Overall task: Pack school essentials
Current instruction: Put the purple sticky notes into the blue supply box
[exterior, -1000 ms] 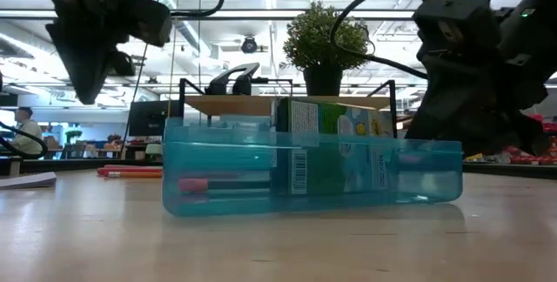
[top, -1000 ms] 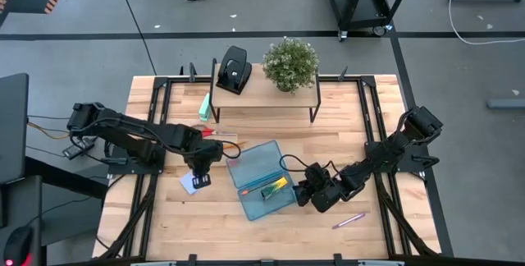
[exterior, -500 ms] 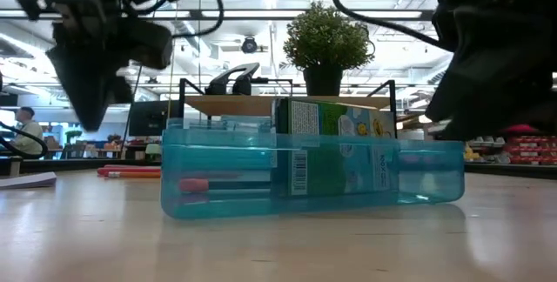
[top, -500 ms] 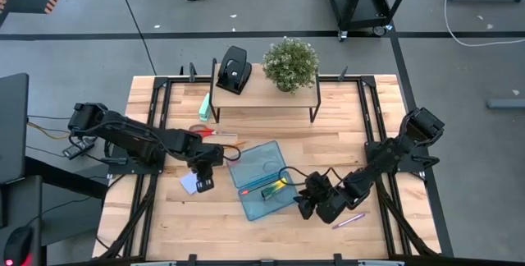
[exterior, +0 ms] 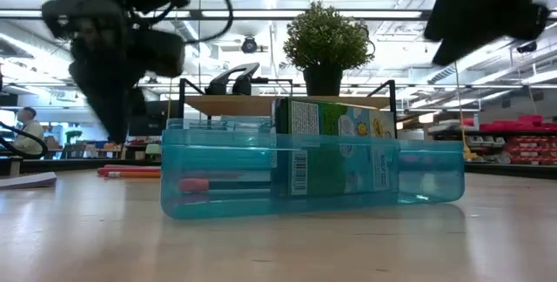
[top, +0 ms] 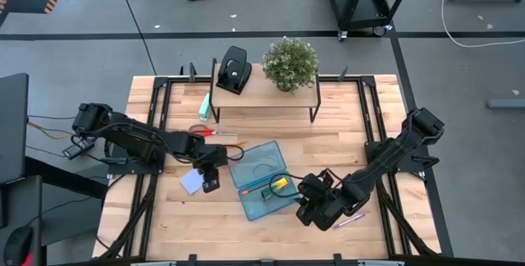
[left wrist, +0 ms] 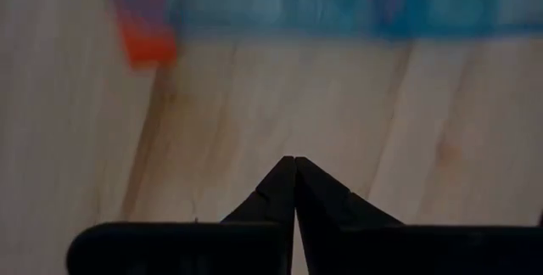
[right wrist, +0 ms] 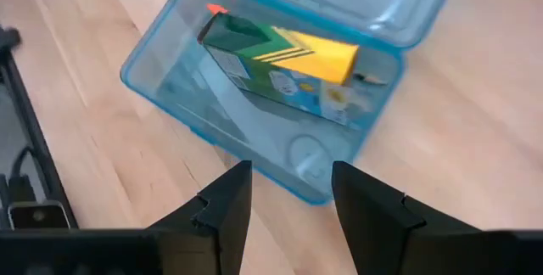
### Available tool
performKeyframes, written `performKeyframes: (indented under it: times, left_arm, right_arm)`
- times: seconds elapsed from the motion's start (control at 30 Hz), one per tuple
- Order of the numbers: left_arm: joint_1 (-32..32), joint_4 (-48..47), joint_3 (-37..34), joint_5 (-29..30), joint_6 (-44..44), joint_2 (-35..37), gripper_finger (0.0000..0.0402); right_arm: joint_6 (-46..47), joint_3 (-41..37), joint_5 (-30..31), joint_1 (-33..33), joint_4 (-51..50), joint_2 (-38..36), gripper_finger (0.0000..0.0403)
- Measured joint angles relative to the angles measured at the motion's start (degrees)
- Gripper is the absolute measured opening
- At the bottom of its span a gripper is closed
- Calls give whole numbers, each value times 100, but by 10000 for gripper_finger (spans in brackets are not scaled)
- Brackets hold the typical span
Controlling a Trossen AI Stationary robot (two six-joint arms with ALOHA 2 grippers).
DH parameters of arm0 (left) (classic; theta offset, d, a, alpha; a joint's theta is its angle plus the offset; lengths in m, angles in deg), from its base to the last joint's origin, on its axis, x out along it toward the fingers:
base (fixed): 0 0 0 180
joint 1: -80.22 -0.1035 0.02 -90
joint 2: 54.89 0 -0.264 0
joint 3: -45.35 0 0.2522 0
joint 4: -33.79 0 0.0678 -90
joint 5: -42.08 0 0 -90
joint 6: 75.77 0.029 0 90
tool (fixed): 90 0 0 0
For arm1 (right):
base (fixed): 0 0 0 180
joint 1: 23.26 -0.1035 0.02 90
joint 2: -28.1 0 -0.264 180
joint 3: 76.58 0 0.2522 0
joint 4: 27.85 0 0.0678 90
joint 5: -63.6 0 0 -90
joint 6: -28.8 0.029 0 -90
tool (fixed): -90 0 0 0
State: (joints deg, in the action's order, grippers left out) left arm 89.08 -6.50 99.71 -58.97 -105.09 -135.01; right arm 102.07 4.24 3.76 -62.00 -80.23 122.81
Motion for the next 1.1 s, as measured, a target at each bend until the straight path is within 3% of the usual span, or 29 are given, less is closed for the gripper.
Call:
performKeyframes:
  times: [0.2,0.4,0.67,0.93,1.1]
  left_arm:
    - [45,-938,-3,-252,-274,43,35]
    - [359,-1609,105,-239,-343,492,78]
    - [510,-3165,425,843,-311,956,166]
    - [236,-2649,-140,469,158,1014,263]
    - [-22,-2520,-305,455,578,1014,293]
  right_arm:
    - [61,1232,157,-176,-1842,-7,172]
    - [565,1702,824,-372,-2982,-13,172]
    - [776,1700,1012,-394,-3305,-11,172]
    - [776,1700,1072,-394,-3303,-11,172]
    - [796,1698,1022,-421,-3303,-11,172]
